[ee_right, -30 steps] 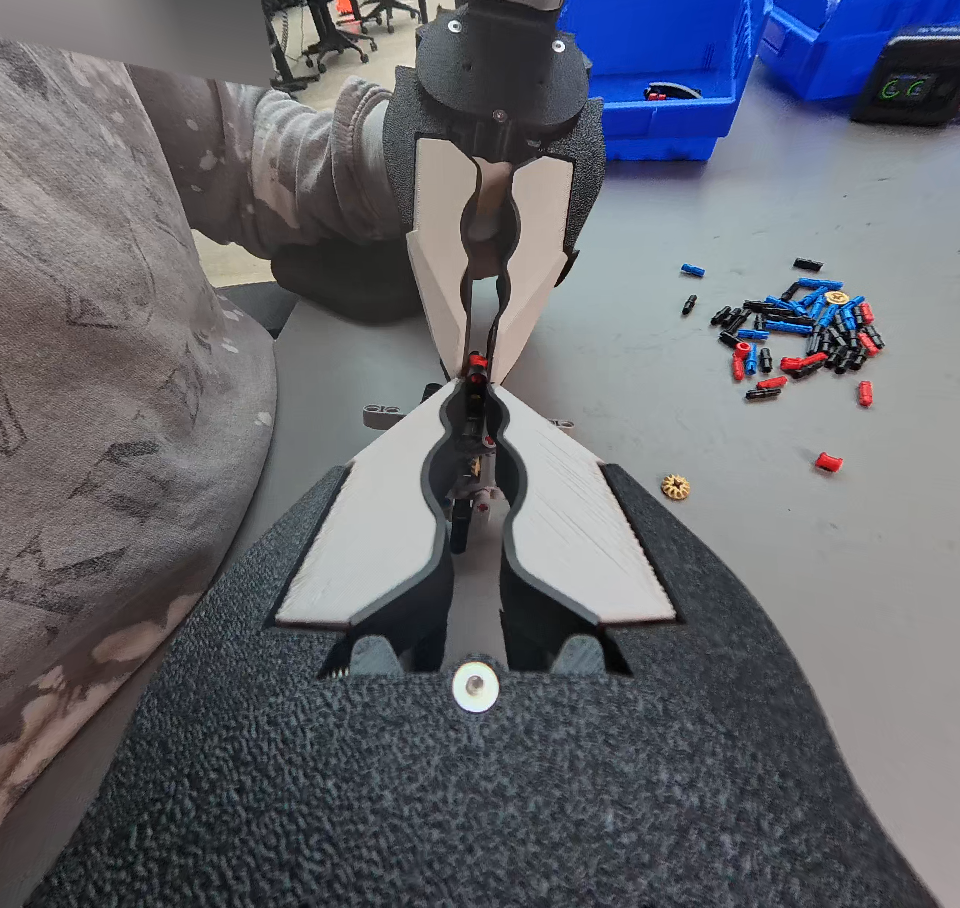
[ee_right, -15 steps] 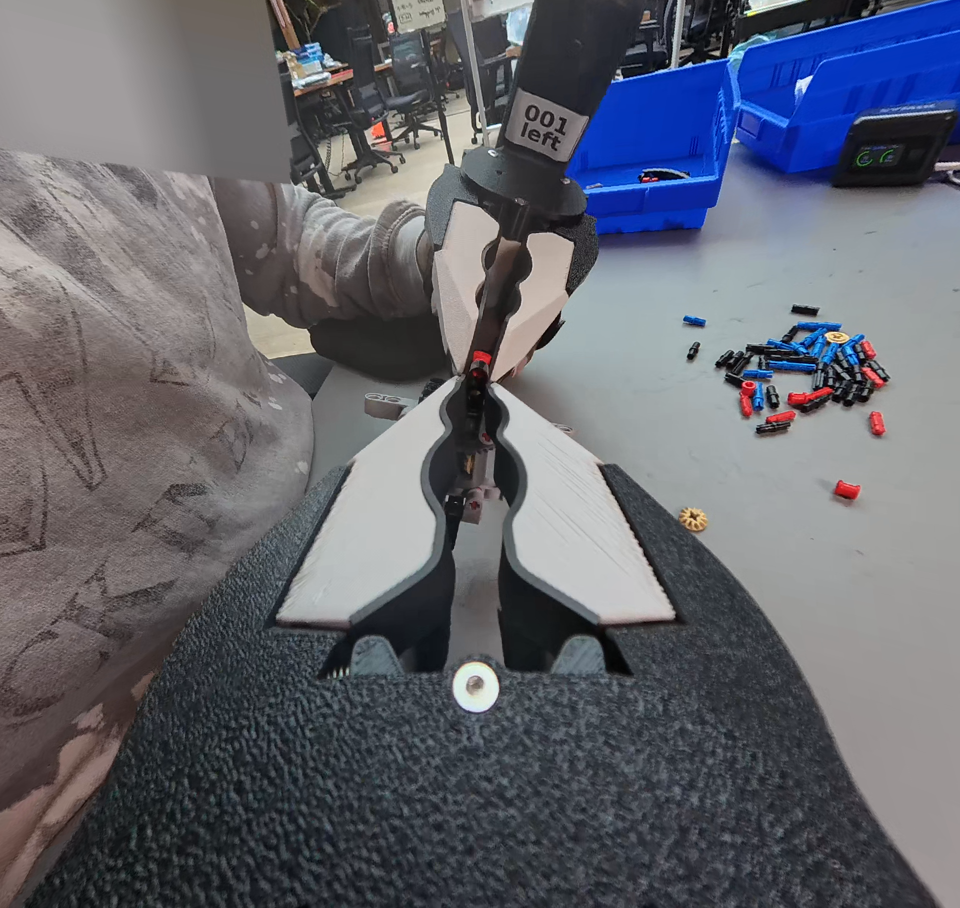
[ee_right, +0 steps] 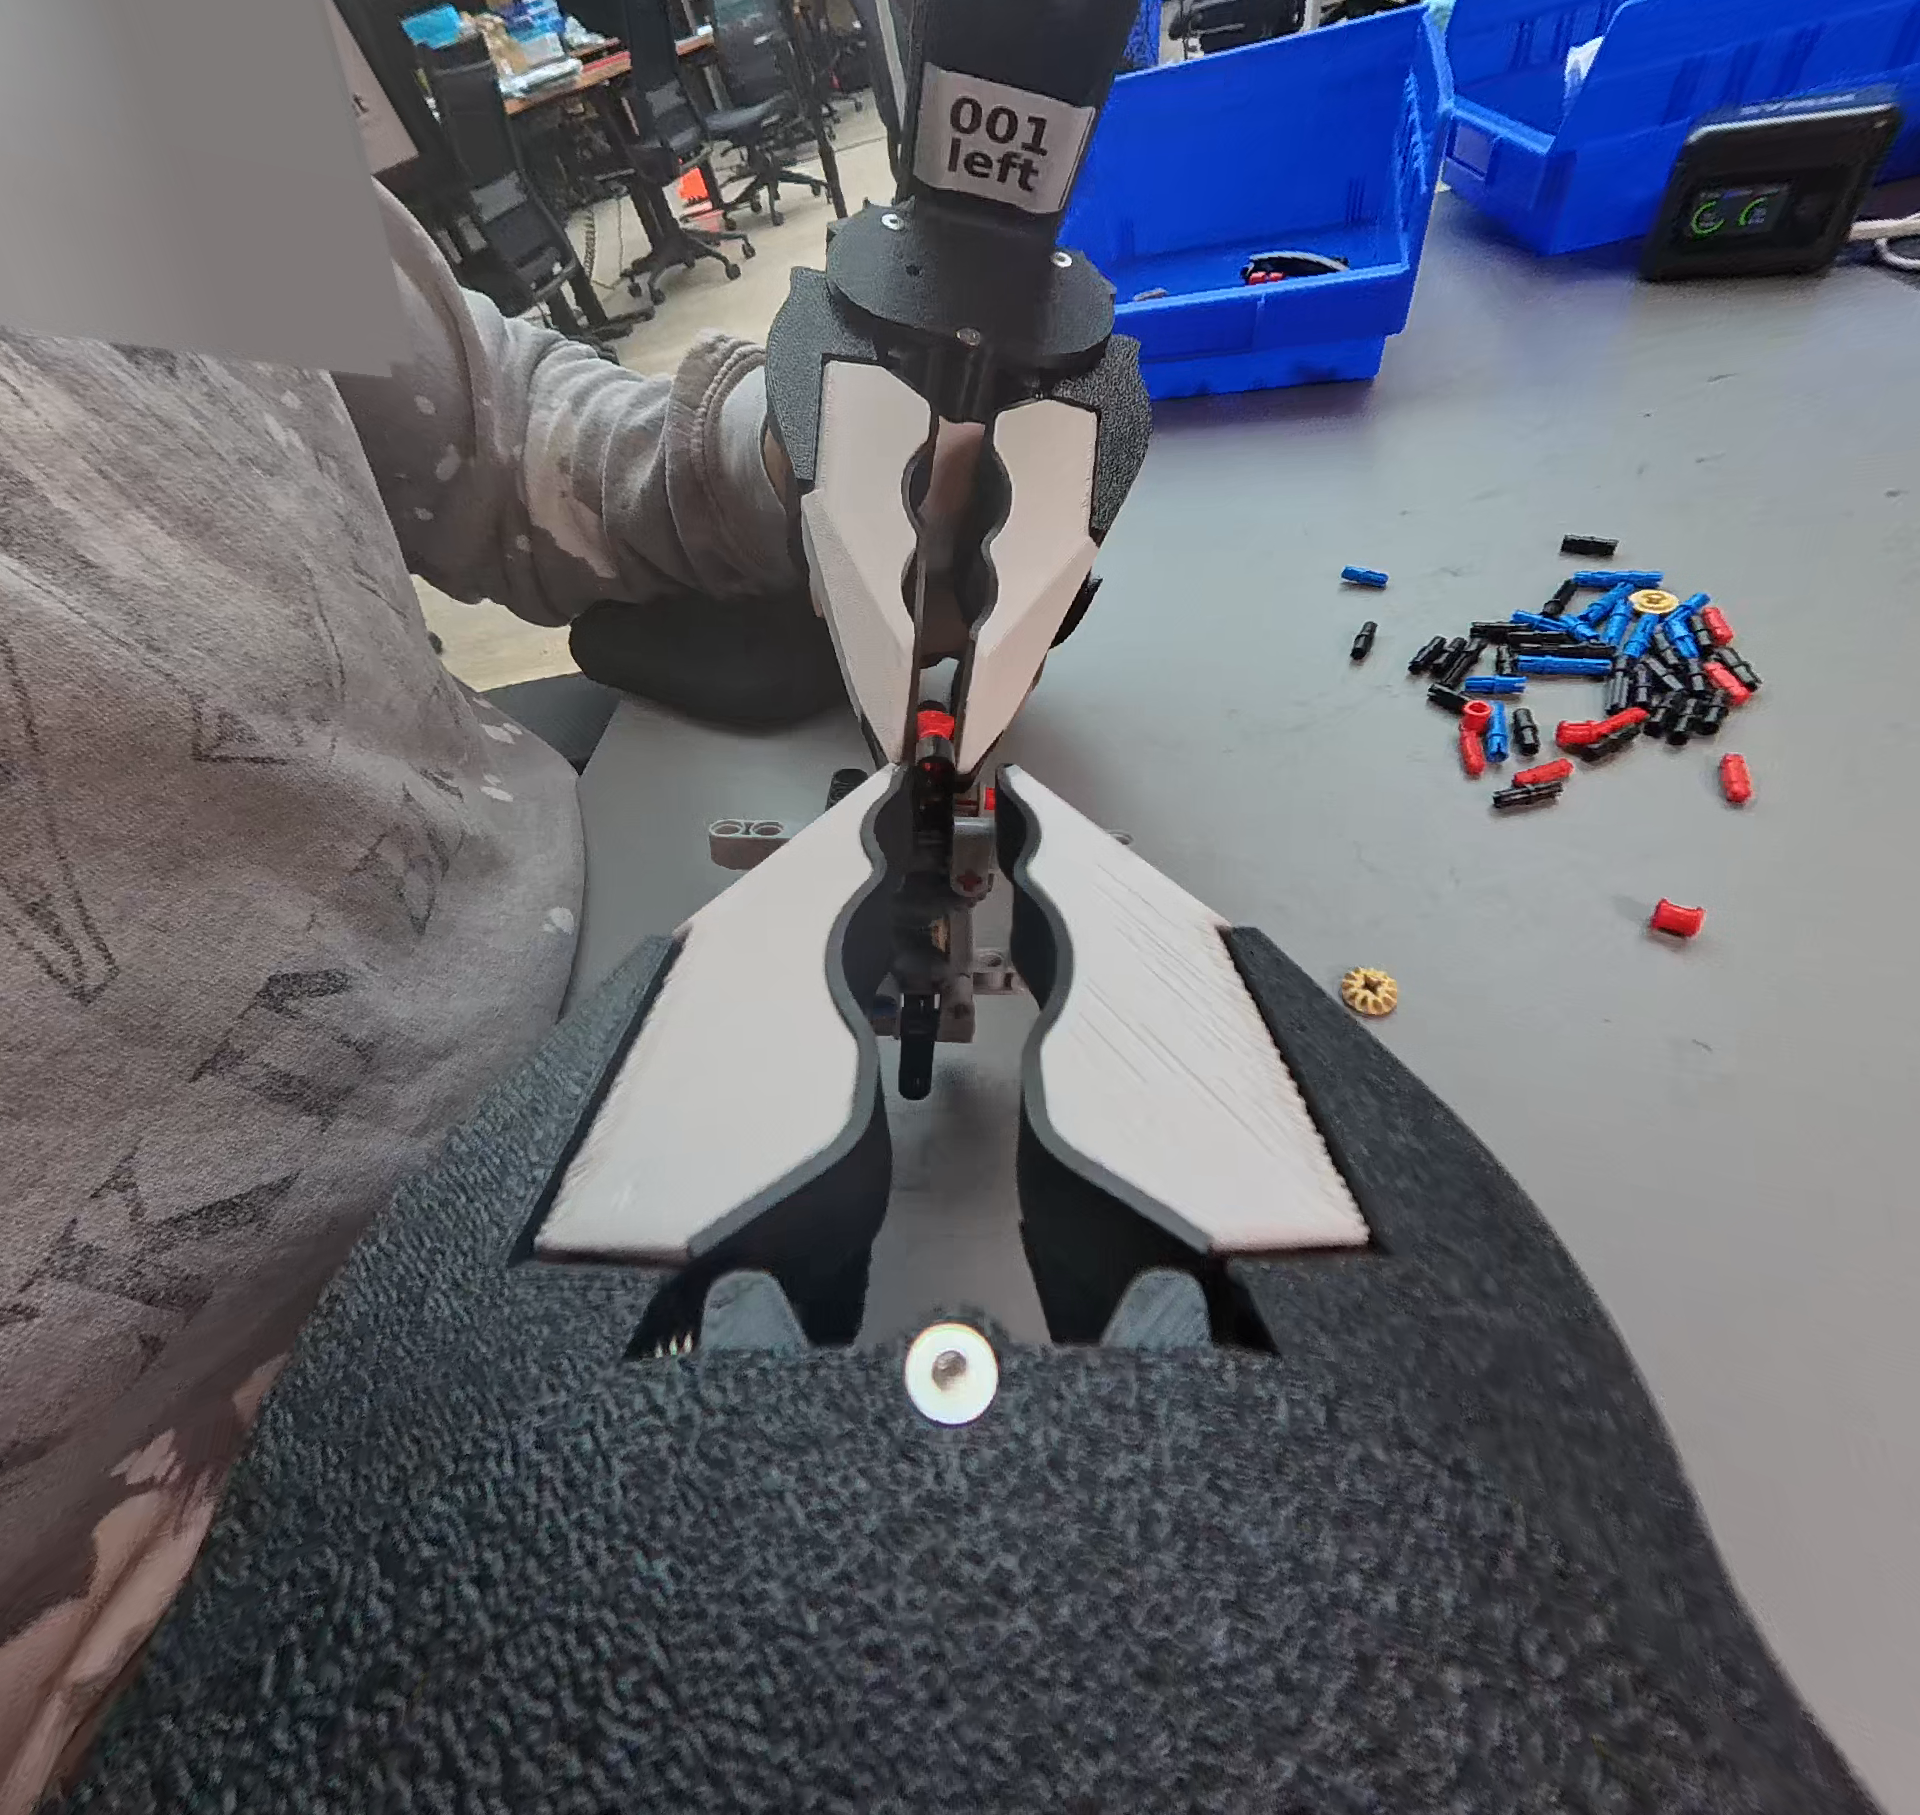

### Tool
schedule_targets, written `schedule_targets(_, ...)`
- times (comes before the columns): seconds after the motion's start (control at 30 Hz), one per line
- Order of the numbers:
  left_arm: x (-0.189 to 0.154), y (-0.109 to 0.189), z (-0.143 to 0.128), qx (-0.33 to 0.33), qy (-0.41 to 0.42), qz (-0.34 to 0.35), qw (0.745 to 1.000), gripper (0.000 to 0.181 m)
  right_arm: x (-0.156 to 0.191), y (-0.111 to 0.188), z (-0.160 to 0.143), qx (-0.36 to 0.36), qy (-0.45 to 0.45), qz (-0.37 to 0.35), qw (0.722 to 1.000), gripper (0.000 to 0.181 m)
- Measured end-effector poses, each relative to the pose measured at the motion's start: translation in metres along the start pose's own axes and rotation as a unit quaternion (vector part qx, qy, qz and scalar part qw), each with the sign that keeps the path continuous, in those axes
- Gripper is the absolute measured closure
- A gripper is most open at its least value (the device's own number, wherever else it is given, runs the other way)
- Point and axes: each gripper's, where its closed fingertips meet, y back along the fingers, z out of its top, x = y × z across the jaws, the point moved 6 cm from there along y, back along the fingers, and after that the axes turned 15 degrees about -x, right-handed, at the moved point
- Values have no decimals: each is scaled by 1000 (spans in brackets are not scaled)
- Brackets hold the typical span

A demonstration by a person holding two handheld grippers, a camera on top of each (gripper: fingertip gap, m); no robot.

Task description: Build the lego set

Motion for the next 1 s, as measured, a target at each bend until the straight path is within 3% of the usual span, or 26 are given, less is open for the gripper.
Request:
schedule_targets(0.2, 0, 2, -1, 14, -25, 12, 1000, 175, 2, -4, -2, 3, 5, 7, 1000, 175)
schedule_targets(0.43, -1, 4, 8, -32, 11, -13, 999, 175, 0, 0, 7, -59, -28, 19, 998, 176)
schedule_targets(0.7, -4, 9, 3, -5, -9, -15, 1000, 175, 3, 3, 2, -38, -16, 29, 999, 175)
schedule_targets(1.0, -3, 9, 2, -6, 38, -27, 999, 176, 5, 4, -2, -34, -16, 42, 998, 175)
